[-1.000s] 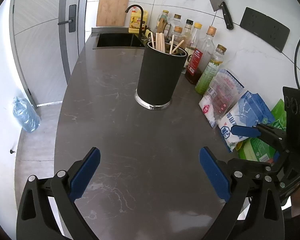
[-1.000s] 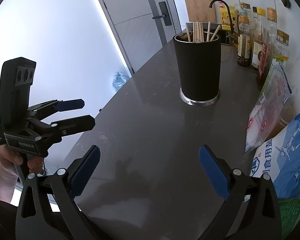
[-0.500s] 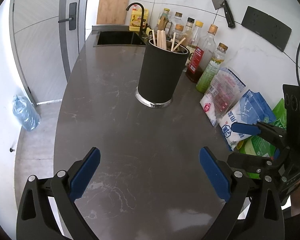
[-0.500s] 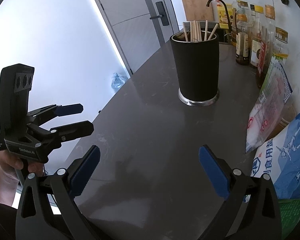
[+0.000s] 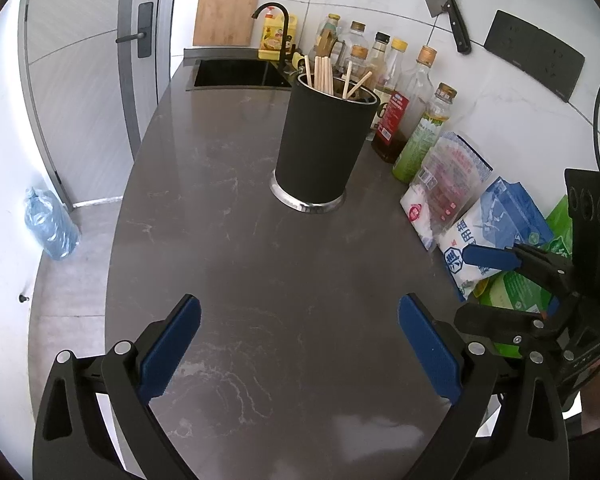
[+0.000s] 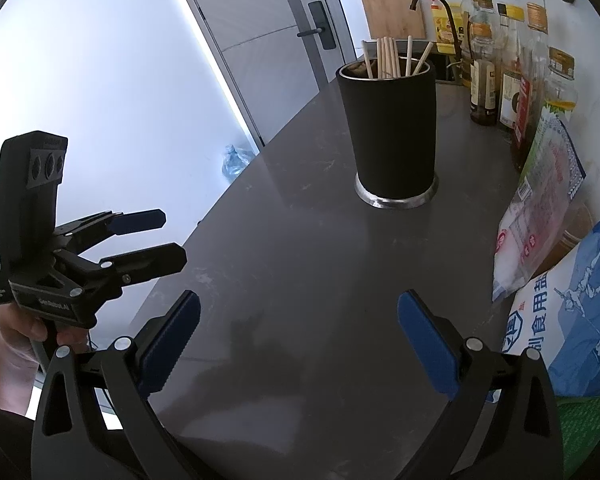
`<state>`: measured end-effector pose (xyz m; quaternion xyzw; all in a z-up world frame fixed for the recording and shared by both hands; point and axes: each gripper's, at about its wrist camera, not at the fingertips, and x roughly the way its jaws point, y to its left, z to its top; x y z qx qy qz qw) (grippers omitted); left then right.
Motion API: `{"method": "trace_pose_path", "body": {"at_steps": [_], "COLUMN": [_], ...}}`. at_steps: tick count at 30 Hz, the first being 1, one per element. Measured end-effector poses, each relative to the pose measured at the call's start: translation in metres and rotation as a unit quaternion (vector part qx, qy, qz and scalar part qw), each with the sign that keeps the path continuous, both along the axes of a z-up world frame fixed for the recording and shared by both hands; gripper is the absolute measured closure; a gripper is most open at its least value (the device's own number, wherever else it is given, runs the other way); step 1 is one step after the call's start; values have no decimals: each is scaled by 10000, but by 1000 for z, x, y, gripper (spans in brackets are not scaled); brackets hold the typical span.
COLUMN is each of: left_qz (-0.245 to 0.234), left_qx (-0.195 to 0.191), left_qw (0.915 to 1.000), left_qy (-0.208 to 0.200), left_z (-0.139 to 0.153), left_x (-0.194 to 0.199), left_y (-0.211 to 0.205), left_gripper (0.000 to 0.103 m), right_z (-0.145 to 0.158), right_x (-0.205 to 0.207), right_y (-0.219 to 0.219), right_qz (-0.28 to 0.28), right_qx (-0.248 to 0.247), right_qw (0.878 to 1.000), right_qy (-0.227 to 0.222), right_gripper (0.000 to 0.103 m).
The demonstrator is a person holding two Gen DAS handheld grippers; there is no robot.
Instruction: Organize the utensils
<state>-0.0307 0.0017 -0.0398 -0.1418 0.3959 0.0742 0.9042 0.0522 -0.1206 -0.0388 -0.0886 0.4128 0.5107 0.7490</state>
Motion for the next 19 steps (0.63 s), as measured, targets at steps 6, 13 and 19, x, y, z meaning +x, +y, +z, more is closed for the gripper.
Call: {"method": "trace_pose_path", "body": {"at_steps": [6,13,19], "left_qz": [-18,-5,-19], "left_qx": [-52,-55,-64], "left_qw": [10000,10000,10000], "left_qy": [21,-1,0], "left_z": [-2,-1,1], "left_x": [0,0,1], "left_y": [-1,-2,-4], "left_gripper": [7,6,6], "right_z": [-1,2,1], "right_x": [0,0,1], "right_y": [1,-2,-3], "right_qz": [12,-46,-51], "right_qx": [-45,18,4], "right_qw": [10000,10000,10000], "right_qy": [12,-61,-46], "right_gripper": [5,5,5]}}
